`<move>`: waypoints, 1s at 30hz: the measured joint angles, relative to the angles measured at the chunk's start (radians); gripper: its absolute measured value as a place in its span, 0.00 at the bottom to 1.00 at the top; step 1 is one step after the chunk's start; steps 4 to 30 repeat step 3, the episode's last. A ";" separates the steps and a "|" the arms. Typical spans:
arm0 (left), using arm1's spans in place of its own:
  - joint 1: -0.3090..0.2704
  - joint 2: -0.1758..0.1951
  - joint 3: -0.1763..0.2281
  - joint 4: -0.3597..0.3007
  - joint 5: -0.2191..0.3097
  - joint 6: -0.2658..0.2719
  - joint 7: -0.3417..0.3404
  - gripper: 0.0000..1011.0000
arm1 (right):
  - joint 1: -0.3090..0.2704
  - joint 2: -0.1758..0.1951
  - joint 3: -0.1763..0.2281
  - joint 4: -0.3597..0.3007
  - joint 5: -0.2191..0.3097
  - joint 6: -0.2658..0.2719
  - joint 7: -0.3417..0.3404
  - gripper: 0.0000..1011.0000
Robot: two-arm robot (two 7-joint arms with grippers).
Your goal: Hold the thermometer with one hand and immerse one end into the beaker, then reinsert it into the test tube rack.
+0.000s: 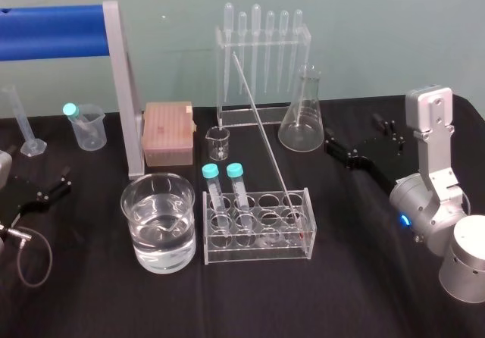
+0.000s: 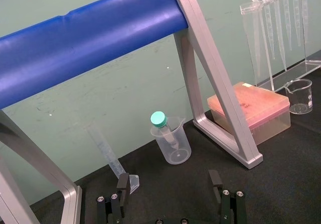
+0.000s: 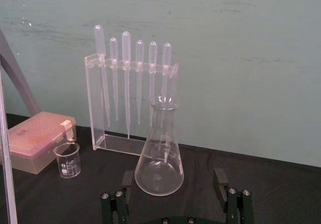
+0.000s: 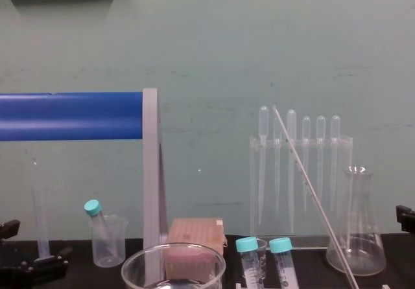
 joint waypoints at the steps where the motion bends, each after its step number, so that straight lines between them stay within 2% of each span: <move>1: 0.000 0.000 0.000 0.000 0.000 0.000 0.000 1.00 | 0.000 0.000 0.000 0.000 0.000 0.000 0.000 0.99; 30: 0.000 0.000 0.000 0.000 0.000 0.000 0.000 1.00 | 0.000 0.000 0.000 -0.001 0.000 0.000 -0.001 0.99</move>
